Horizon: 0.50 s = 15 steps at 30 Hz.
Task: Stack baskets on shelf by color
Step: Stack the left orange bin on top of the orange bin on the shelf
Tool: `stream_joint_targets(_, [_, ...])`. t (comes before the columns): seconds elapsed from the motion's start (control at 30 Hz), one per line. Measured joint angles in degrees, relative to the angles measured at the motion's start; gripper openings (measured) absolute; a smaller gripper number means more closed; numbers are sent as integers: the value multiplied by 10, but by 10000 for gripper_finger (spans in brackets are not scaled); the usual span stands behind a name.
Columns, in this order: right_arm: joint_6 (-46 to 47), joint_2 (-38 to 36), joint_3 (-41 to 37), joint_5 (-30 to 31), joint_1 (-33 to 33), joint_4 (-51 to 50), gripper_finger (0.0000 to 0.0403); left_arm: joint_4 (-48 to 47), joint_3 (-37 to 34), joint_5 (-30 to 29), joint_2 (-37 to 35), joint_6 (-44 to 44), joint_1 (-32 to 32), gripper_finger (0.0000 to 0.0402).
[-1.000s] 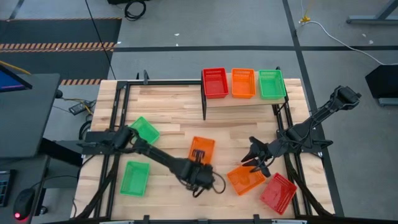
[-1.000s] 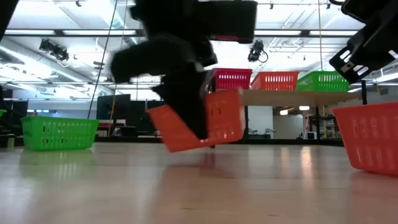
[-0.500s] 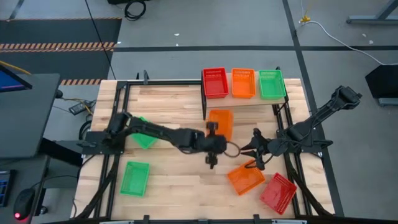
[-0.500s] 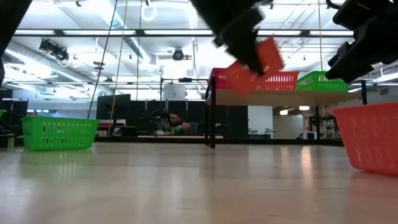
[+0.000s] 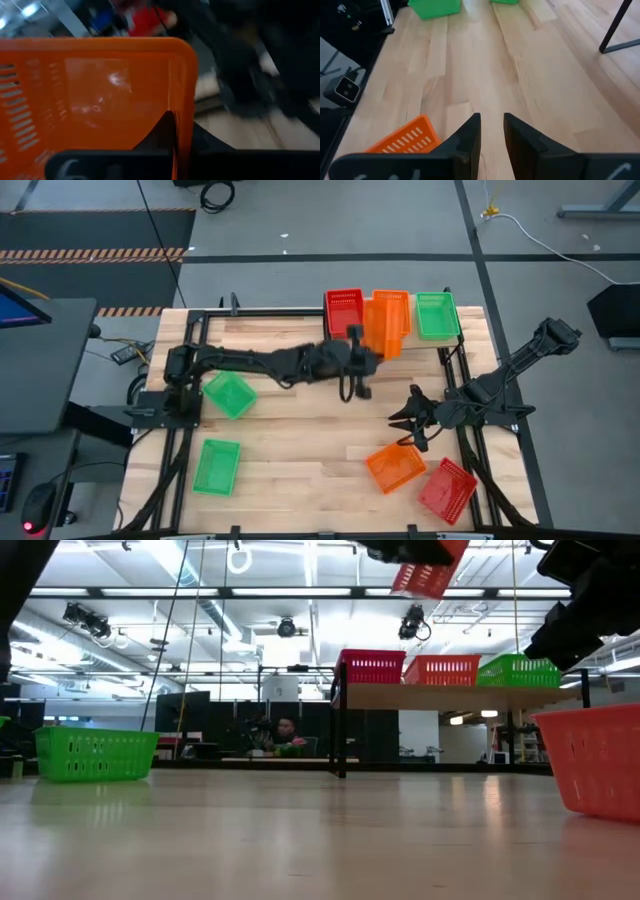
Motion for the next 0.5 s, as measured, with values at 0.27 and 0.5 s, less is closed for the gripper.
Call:
stream_joint_targets(0.27, [14, 10, 0, -4, 0, 4, 90, 159, 1, 129, 15, -36, 83, 8])
stream_joint_targets(0.5, [29, 19, 0, -5, 0, 6, 90, 211, 1, 199, 42, -63, 120, 9])
